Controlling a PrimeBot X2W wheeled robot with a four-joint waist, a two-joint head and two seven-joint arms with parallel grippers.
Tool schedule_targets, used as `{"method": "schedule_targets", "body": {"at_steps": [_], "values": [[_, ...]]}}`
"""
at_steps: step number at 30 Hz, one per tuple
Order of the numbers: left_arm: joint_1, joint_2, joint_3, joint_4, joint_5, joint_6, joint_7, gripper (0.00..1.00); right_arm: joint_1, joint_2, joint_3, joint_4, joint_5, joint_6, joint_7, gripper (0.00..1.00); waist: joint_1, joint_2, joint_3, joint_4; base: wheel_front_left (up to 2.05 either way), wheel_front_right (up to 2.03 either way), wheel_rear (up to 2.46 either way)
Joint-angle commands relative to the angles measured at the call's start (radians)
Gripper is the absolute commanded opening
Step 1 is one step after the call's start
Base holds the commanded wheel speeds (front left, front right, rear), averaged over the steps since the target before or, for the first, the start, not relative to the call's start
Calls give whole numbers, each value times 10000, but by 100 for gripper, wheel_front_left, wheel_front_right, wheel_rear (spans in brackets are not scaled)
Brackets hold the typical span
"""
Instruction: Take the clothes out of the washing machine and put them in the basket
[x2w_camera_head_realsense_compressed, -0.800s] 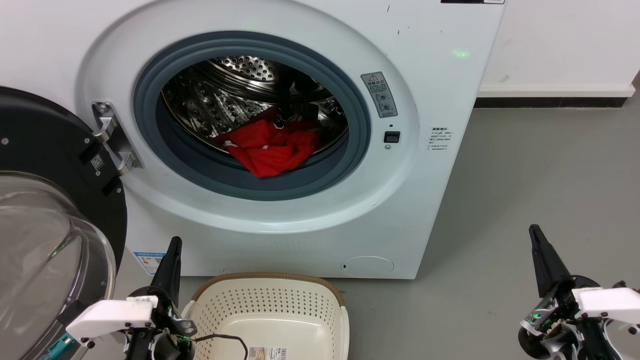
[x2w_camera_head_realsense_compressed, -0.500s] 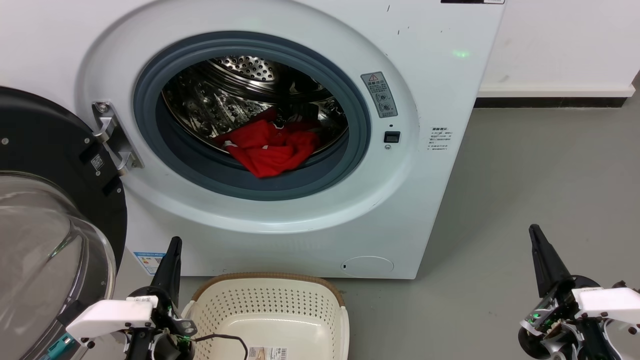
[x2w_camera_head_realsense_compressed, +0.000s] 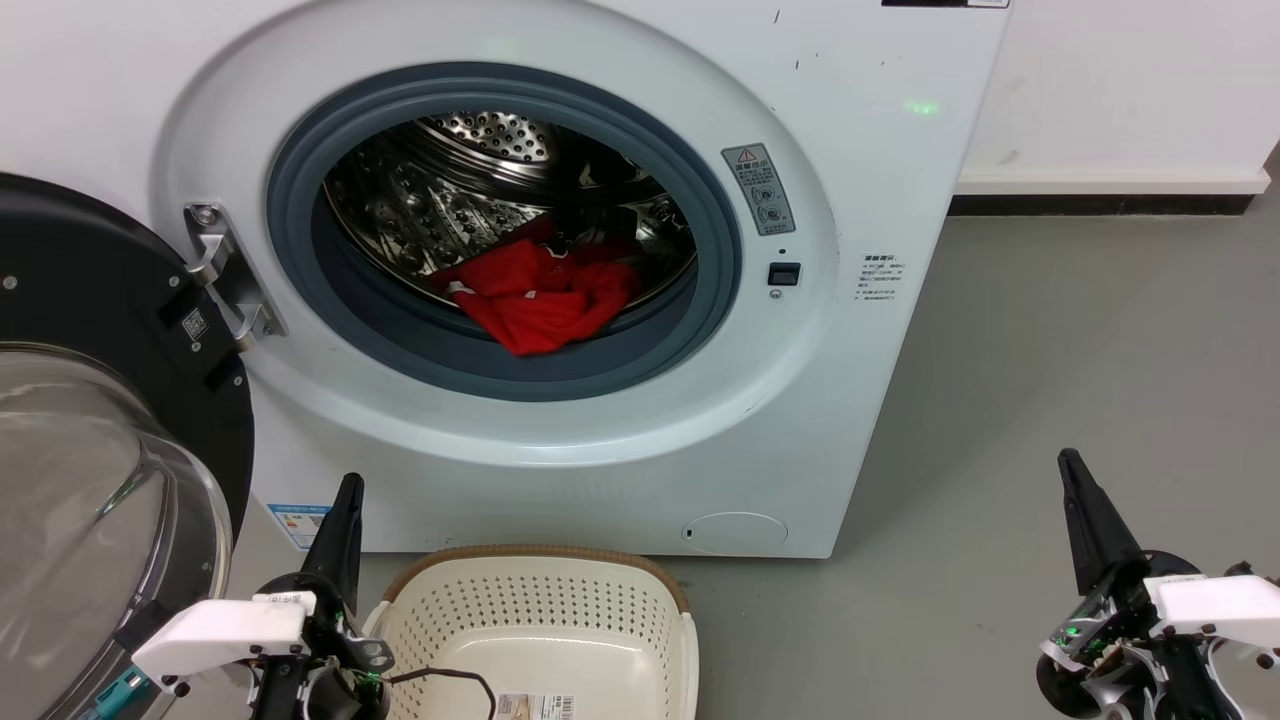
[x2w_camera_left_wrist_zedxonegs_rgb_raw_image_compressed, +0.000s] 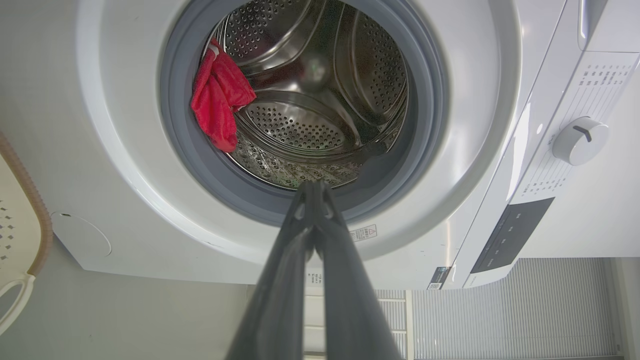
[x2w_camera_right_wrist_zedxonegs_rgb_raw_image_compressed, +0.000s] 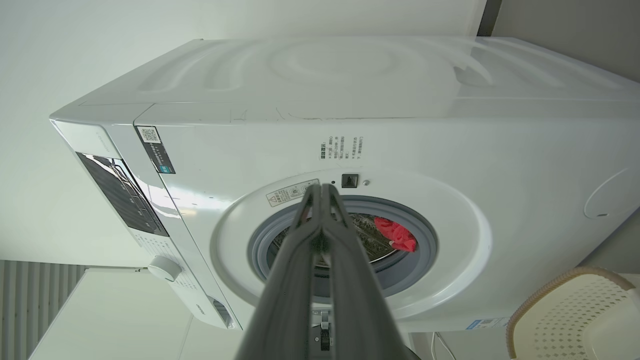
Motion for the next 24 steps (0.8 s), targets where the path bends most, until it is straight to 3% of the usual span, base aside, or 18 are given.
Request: {"method": "schedule_targets", "body": {"at_steps": [1,6,7,17,24], "values": [[-62,-8,20,-6,-16,-18,20,0,-127,33,8,10,-57,0,3,0,0,0,0,0,0,0,0],[-62,-8,20,-6,-16,-18,20,0,-127,33,8,10,-57,0,3,0,0,0,0,0,0,0,0],[-1,0,-1,-1,2,0,1,100,0,0,0,-1,-2,0,-2,100,0,0,0,0,0,0,0],[-80,9,-390,23,372,2,-442,100,175,3,264,-233,-317,0,-440,100,0,0,14,-1,0,0,0],[-234,34,-513,-250,1434,2,-774,100,240,5,283,-517,-990,0,-770,100,0,0,35,15,0,0,0]]}}
